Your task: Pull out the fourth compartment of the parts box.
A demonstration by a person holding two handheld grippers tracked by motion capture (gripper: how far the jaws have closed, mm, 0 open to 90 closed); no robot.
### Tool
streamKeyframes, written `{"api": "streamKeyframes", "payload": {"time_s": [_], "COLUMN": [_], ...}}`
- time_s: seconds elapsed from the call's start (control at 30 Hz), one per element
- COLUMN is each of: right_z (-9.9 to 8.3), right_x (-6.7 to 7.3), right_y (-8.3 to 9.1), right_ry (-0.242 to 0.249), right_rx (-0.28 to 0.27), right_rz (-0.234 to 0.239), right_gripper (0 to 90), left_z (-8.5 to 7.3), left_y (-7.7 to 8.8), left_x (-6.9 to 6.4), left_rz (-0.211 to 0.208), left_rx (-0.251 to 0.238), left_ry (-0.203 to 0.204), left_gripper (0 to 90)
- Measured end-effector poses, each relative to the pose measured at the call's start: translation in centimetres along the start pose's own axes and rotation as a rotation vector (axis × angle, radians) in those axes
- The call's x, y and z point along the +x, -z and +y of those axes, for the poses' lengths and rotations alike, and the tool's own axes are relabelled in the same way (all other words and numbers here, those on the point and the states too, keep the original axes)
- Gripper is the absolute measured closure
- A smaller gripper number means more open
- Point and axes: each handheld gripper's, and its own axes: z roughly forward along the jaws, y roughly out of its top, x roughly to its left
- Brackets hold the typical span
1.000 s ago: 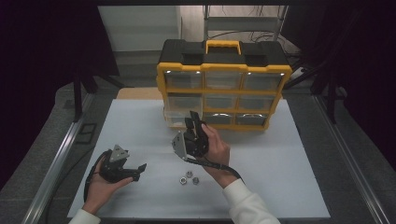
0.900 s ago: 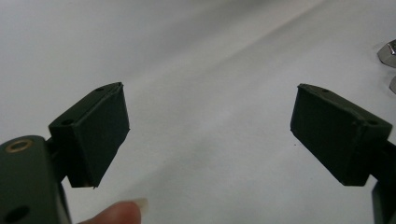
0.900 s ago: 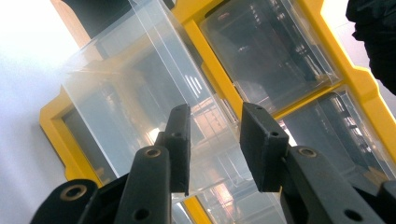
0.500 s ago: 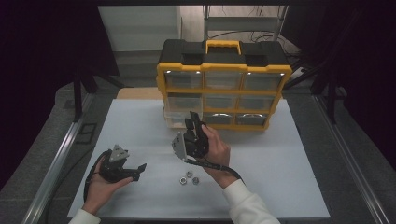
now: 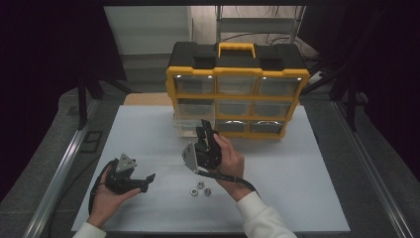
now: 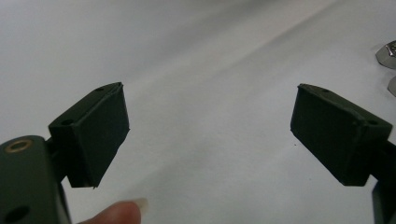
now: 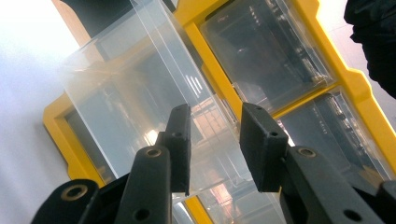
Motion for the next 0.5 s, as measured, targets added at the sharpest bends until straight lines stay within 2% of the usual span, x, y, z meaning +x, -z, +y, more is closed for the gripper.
{"api": "streamKeyframes", "payload": {"time_s": [0.5], "right_z": [0.04], "right_x": [-0.12], "right_y": [0.5], "right_ry": [0.001], "right_rx": [-0.008], "right_rz": [-0.001], "right_gripper": [65.5], "left_z": [0.03], "left_y": [0.1], "left_x": [0.0], "left_rz": [-0.001], "left_rx": [-0.006], "left_ry": [0.004], "left_gripper": [12.3]}}
